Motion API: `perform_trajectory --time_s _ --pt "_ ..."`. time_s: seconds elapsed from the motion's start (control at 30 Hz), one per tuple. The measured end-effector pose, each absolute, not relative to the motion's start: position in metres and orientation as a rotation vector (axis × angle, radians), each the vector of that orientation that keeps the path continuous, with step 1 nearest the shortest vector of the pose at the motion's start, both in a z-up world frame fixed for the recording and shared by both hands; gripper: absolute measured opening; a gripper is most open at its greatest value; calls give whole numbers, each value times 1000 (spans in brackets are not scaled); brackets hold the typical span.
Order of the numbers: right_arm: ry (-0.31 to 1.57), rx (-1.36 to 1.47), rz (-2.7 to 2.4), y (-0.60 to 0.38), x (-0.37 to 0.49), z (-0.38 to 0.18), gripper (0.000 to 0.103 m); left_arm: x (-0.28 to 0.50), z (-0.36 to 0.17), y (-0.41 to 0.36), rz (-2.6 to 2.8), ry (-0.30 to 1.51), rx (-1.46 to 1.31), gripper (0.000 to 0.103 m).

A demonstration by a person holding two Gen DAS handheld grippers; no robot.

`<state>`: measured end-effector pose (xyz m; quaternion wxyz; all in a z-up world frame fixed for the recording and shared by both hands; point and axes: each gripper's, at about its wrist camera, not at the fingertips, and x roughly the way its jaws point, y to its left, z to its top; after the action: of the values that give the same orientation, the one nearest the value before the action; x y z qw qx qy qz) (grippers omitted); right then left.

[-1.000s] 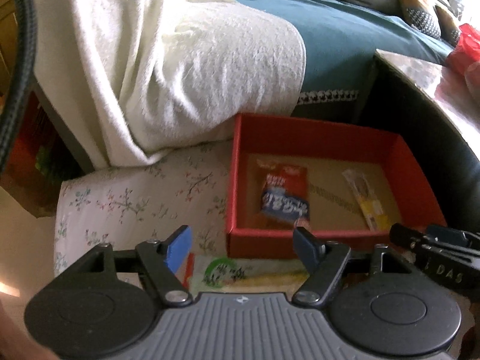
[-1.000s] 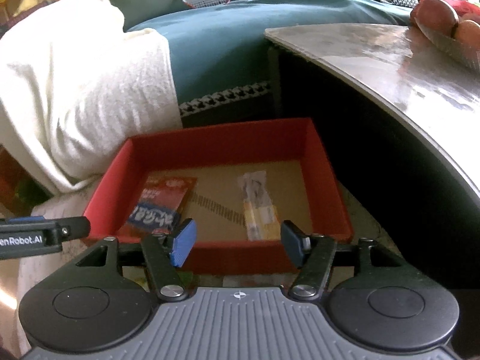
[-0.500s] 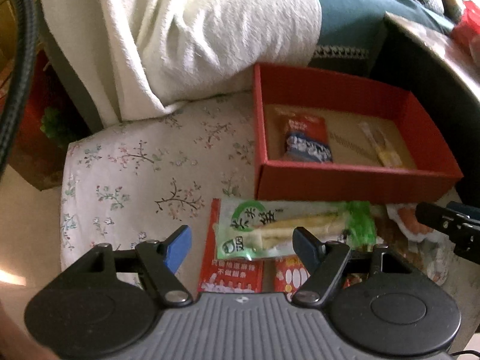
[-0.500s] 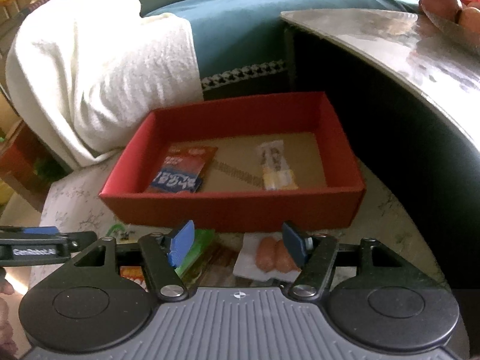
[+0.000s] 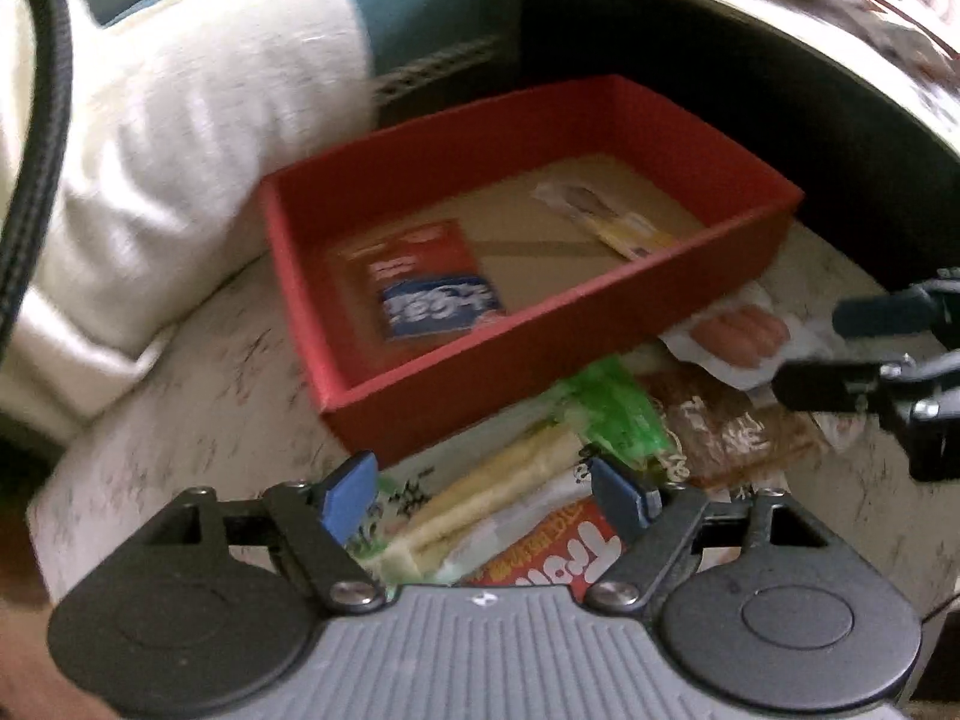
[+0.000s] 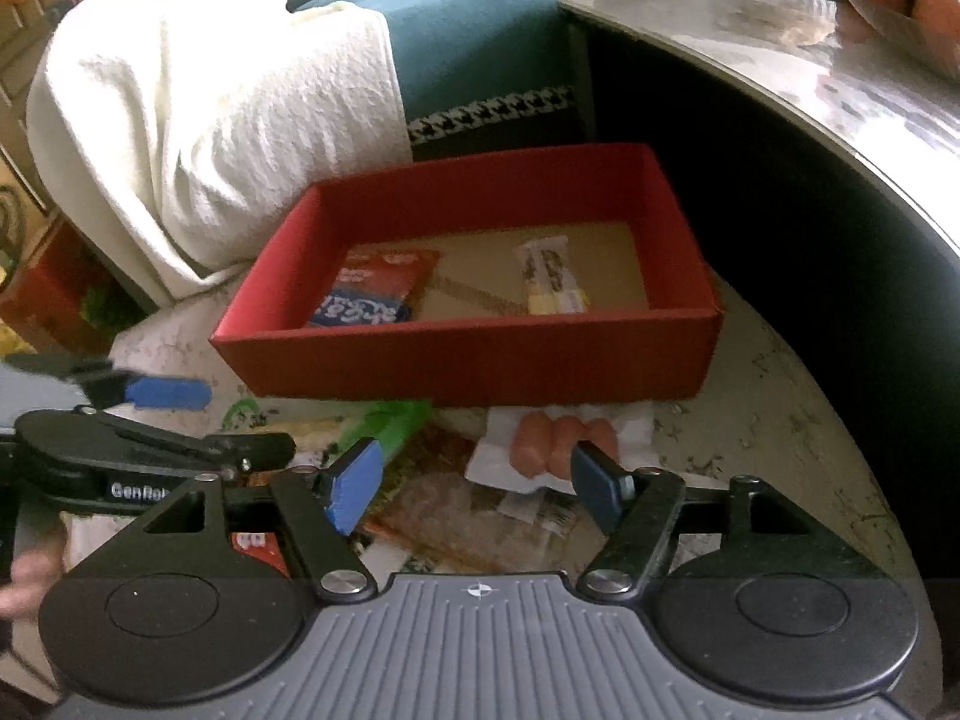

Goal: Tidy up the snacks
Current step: 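Move the left gripper to the green bamboo-shoot packet while the right approaches the sausage pack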

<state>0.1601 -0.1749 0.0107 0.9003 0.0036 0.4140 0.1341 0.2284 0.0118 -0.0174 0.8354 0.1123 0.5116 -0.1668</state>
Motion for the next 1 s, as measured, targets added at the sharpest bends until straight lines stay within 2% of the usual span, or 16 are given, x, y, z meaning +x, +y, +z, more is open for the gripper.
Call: perform_trajectory --time_s 0.2,0.27,0.47,0.77,1.0 --pt "891 31 279 -178 166 6 77 250 -36 9 -501 1144 252 75" --pt "904 37 288 -175 168 4 79 250 -47 4 -537 1157 267 79" --pt "919 16 307 -165 169 0 81 249 -56 17 -564 1185 145 82" --pt "926 57 300 -173 172 4 84 171 -35 17 -577 1269 81 82" --pt "912 110 320 -186 166 13 84 165 -12 13 -474 1175 58 83"
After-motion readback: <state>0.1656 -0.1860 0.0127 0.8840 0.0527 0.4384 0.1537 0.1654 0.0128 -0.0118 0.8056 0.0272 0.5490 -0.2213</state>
